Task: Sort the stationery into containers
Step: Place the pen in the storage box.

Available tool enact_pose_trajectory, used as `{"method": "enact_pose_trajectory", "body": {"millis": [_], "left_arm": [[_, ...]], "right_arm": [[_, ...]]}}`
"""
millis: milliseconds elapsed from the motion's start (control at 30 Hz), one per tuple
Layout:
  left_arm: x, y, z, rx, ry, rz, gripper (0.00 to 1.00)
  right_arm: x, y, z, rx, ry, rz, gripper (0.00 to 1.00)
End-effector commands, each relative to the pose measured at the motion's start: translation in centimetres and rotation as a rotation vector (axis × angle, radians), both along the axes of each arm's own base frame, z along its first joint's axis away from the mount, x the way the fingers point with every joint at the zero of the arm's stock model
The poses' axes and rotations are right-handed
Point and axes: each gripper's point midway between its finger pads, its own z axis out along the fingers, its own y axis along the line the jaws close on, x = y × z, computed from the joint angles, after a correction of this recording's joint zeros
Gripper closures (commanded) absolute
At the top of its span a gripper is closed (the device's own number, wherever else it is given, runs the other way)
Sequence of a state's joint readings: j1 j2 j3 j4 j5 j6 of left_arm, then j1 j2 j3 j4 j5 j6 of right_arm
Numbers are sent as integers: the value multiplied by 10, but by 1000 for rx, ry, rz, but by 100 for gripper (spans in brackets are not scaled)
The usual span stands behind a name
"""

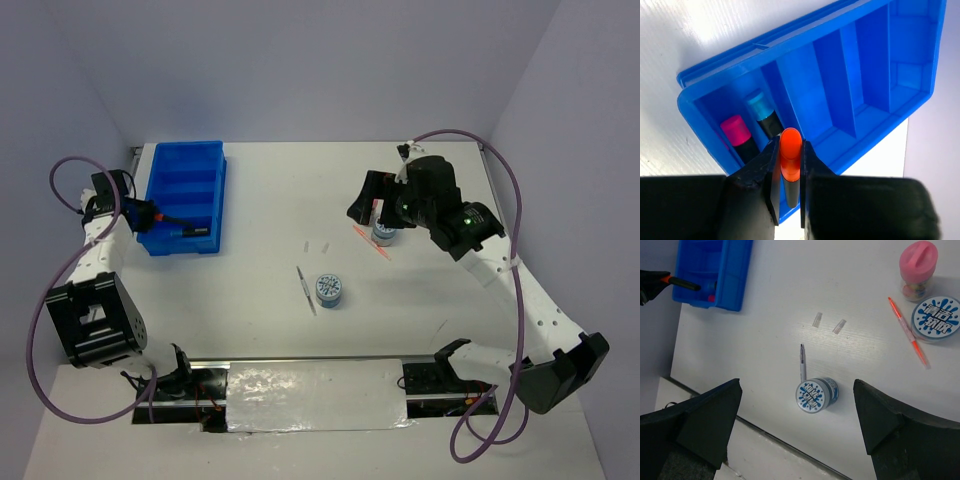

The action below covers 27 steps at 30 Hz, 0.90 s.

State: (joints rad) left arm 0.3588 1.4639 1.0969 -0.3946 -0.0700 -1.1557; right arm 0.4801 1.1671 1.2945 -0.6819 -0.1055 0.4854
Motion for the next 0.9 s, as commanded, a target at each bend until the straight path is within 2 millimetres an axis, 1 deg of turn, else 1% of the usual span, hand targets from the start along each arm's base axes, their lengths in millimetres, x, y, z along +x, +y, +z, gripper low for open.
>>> {"method": "enact_pose_trajectory", "body": {"millis": [0, 67, 100, 133, 167, 233, 267, 367, 400, 433, 467, 500, 533, 567, 600, 633, 667, 700, 733, 767, 800, 833, 867], "left_arm": [[8, 7, 3, 33, -41, 12, 79], [7, 5, -6, 20, -28, 3, 75], [6, 4, -9, 13, -24, 3, 69], [7, 3, -10, 10, -28, 1, 67], [5, 2, -13, 4, -21, 4, 61], [1, 0, -15, -5, -13, 5, 56], [-1, 0, -16, -9, -8, 10, 47], [-3, -1, -13, -6, -10, 13, 30], [-3, -2, -12, -7, -11, 8, 22], [-2, -2, -9, -4, -16, 4, 18], [-3, -2, -7, -6, -13, 2, 10], [-1, -2, -1, -1, -27, -7, 8], [1, -4, 8, 9, -39, -26, 3], [3, -4, 14, 19, -44, -37, 2], [5, -5, 22, 37, -49, -54, 1], [13, -7, 43, 85, -74, -99, 1], [12, -11, 46, 96, -43, -129, 1], [16, -23, 54, 120, -34, -184, 1], [24, -26, 80, 186, -54, -231, 1], [26, -32, 85, 214, -36, -259, 1], [21, -41, 88, 233, 2, -294, 1], [24, -60, 107, 283, -18, -361, 1], [23, -66, 112, 312, -12, -373, 1]], "right_arm": [[-4, -2, 9, -13, -36, 20, 0], [-3, -2, 8, -18, -32, 22, 0], [-2, -1, 8, -21, -29, 25, 0], [-1, 0, 7, -22, -28, 27, 0], [-1, 1, 7, -23, -25, 30, 0], [0, 1, 5, -27, -22, 30, 0], [2, 2, 3, -32, -18, 33, 0], [3, 3, -4, -43, 2, 36, 0], [3, 2, -7, -49, 10, 38, 0], [2, 4, -9, -51, 16, 44, 0], [2, 7, -11, -58, 22, 59, 0], [1, 9, -11, -66, 29, 66, 0], [-1, 15, -13, -93, 36, 83, 0], [2, 14, -18, -106, 43, 72, 0], [-3, 22, -16, -122, 44, 93, 0], [1, 23, -22, -149, 58, 75, 0], [0, 25, -22, -156, 67, 70, 0], [-2, 30, -24, -160, 75, 74, 0], [3, 27, -28, -185, 77, 38, 0], [3, 27, -28, -183, 84, 16, 0], [4, 27, -30, -193, 91, 2, 0], [3, 29, -35, -212, 103, -8, 0], [5, 25, -37, -224, 106, -45, 0]]}}
